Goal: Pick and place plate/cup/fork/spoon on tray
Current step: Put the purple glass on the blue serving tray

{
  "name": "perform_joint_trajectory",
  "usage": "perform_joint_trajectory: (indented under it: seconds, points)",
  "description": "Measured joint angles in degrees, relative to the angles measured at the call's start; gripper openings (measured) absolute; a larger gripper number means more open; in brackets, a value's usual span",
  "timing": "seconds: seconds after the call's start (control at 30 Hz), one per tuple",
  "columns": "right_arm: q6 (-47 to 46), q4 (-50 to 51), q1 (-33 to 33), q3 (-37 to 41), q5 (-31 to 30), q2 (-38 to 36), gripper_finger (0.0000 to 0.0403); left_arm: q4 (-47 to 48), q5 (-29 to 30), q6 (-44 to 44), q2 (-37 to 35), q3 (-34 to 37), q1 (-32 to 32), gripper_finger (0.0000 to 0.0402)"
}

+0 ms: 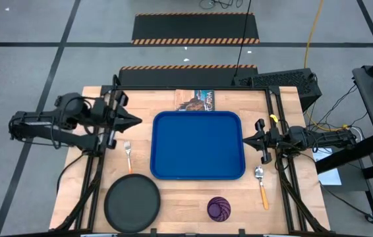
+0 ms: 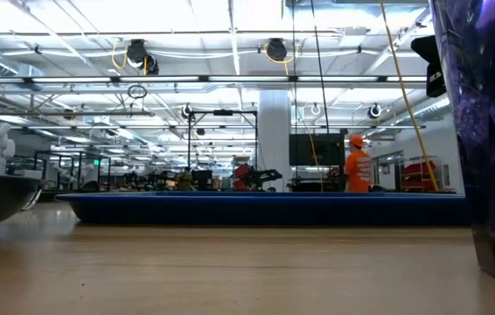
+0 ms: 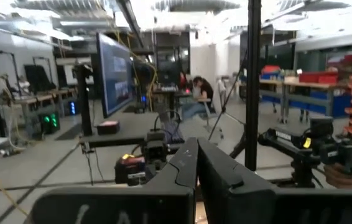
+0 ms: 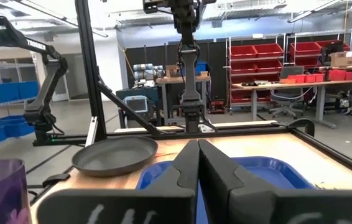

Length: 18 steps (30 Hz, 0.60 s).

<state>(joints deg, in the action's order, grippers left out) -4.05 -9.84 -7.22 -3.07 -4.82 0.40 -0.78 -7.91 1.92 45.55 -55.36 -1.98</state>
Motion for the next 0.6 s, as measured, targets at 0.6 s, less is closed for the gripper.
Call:
perform_joint_trajectory:
  seconds: [0.6]
  points:
    - [-2.01, -0.25, 0.01, 0.00, -0.07, 0.00, 0.0000, 16.08, 0.90, 3.25, 22.94, -25.02, -9.01, 0.0010]
